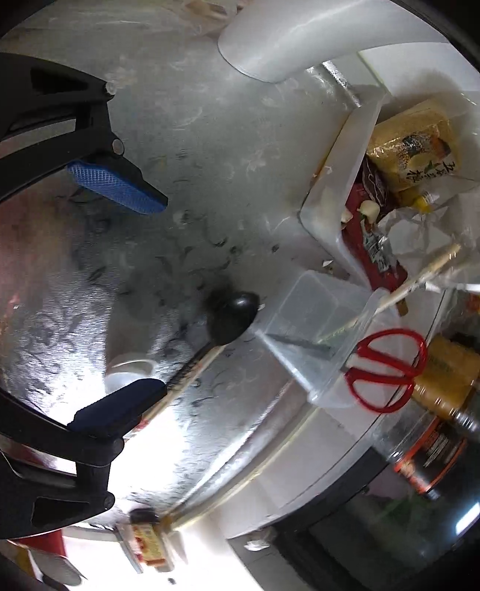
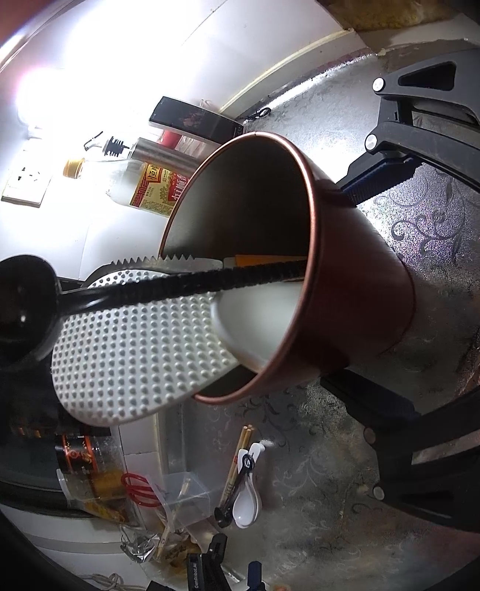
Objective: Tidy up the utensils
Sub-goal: 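Move the open left tool back over the black ladle on the counter, then close the left tool on the black ladle's head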
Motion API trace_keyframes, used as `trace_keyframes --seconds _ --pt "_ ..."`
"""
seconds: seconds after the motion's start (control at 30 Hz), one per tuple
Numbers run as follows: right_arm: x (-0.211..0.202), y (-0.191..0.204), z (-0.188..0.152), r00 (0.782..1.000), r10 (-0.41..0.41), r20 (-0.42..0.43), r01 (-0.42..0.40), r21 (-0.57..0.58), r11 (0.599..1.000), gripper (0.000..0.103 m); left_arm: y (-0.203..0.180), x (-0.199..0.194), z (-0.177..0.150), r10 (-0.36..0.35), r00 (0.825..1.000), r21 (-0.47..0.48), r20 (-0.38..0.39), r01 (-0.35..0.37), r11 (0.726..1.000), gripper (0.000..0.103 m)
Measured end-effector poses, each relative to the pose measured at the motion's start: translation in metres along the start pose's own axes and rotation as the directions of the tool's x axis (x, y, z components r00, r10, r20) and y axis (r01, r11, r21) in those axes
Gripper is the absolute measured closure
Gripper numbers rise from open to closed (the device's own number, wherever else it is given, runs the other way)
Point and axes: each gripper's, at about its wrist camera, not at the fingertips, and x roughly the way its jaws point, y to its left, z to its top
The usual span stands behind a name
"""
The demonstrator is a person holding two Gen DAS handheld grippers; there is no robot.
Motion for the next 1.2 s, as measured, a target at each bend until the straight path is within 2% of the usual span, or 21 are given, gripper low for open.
trace_keyframes --seconds 0.07,0.17,0.3,0.37,0.43,0.57,0.67,0.87,0.93,0.97,1.2 --pt "0.0 0.001 0.0 1.0 -0.003 -0.002 0.003 -0.001 1.0 0.013 0.006 0.005 0.011 -0.014 1.0 -0.026 -0.019 0.014 1.0 0.012" --pt "0.001 0.002 0.0 1.0 -0.01 -0.006 0.01 -0.006 1.0 0.013 0.013 0.013 0.027 0.032 0.998 -0.058 -0.05 -0.035 0.998 0.012" --pt "0.0 0.003 -0.001 1.0 -0.016 -0.011 0.016 -0.01 1.0 0.013 0.015 0.019 0.041 0.001 0.999 -0.066 -0.043 -0.004 0.998 0.013" --pt "0.0 0.004 -0.001 1.0 -0.02 -0.013 0.02 -0.012 1.0 0.012 0.012 0.022 0.046 -0.007 0.999 -0.052 -0.042 0.005 0.999 0.018" --pt "0.001 0.005 -0.001 1.0 -0.025 -0.015 0.024 -0.015 1.0 0.012 0.009 0.027 0.052 -0.01 0.999 -0.047 -0.052 0.008 0.999 0.037" --pt "0.001 0.006 -0.001 0.999 -0.031 -0.02 0.03 -0.02 0.999 0.012 -0.001 0.037 0.063 -0.005 0.998 -0.032 -0.059 0.003 0.999 0.04" --pt "0.002 0.006 -0.001 0.999 -0.036 -0.022 0.036 -0.023 0.999 0.012 -0.009 0.047 0.068 -0.006 0.997 -0.017 -0.073 0.004 1.0 0.049" --pt "0.001 0.007 -0.001 0.999 -0.038 -0.022 0.037 -0.025 0.999 0.012 -0.02 0.06 0.065 0.029 0.996 0.009 -0.081 -0.028 1.0 0.074" --pt "0.001 0.007 -0.001 0.999 -0.037 -0.022 0.037 -0.024 0.999 0.012 -0.019 0.062 0.064 0.028 0.997 0.004 -0.079 -0.028 1.0 0.091" --pt "0.001 0.007 -0.001 0.999 -0.038 -0.022 0.037 -0.025 0.999 0.012 -0.018 0.062 0.063 0.033 0.997 0.002 -0.075 -0.033 0.999 0.094" --pt "0.001 0.007 -0.001 0.999 -0.037 -0.023 0.037 -0.024 0.999 0.012 -0.001 0.043 0.045 -0.002 1.0 -0.031 -0.03 0.001 1.0 0.095"
